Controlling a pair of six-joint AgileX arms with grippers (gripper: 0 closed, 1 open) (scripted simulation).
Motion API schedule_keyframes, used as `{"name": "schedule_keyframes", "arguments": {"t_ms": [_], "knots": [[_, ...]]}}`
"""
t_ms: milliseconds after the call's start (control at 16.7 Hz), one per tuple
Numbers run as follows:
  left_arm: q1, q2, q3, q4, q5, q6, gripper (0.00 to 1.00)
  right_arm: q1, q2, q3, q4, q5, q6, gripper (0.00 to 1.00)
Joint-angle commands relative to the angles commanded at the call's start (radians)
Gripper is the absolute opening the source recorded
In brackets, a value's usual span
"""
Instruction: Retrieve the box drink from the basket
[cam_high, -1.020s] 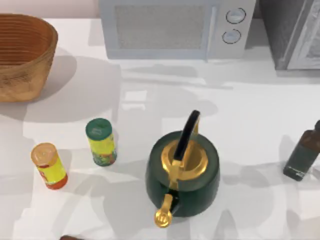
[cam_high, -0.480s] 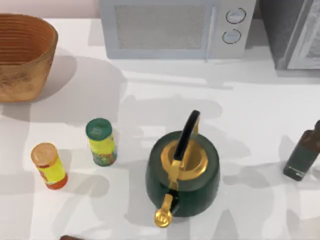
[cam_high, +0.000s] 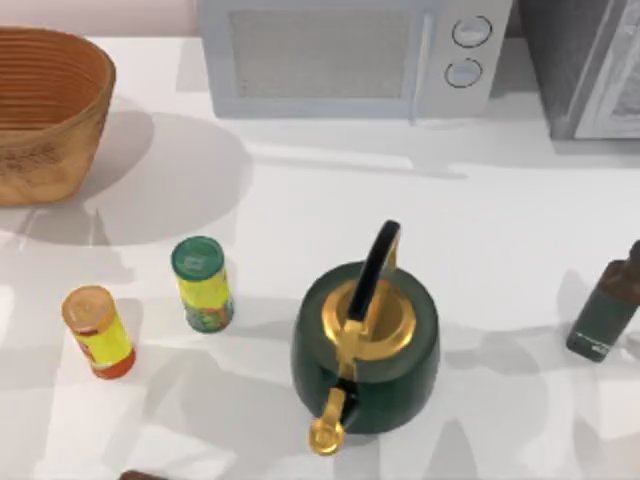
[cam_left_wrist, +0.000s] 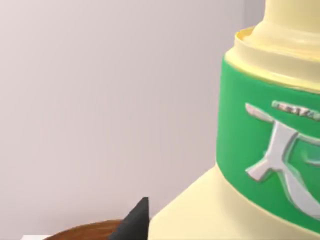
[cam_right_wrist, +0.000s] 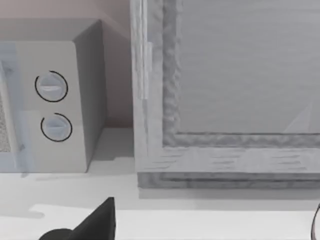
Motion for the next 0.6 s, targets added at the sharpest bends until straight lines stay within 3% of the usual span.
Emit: {"name": "schedule_keyframes", "arguments": {"t_ms": [300,600], "knots": [[-0.04,-0.406,-0.296,-0.15,-0.047,-0.006,0.0,0.0,0.0,0.0,0.0,0.0,0.0,1.0],[-0.06,-0.551,-0.428,-0.219,-0.069,-0.008,0.0,0.0,0.0,0.0,0.0,0.0,0.0,1.0]]}}
